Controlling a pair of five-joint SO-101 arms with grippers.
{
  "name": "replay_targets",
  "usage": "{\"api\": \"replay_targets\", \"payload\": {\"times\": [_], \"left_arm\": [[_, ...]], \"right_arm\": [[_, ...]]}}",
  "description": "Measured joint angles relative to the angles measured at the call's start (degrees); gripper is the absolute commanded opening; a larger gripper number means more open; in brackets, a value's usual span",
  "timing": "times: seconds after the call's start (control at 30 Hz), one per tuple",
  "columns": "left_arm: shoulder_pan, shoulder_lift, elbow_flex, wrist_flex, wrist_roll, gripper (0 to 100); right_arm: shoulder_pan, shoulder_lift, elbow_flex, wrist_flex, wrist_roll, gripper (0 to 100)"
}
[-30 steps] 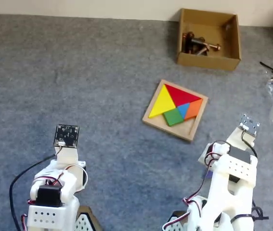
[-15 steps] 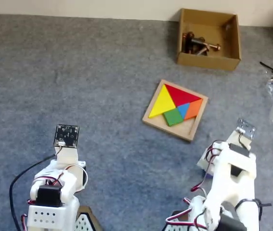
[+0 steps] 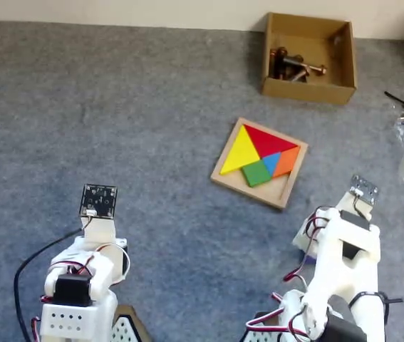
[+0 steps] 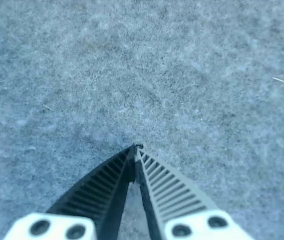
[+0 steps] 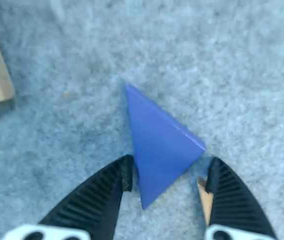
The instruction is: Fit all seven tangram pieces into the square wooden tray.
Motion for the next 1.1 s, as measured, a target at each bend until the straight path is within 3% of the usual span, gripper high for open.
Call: {"api": "replay_targets", "payload": {"times": [1.1], "left_arm": [[0.0,0.0,0.0,0.0,0.0,1]], "right_arm": [[0.0,0.8,-3.0,-3.7,0.0,23.7]]}}
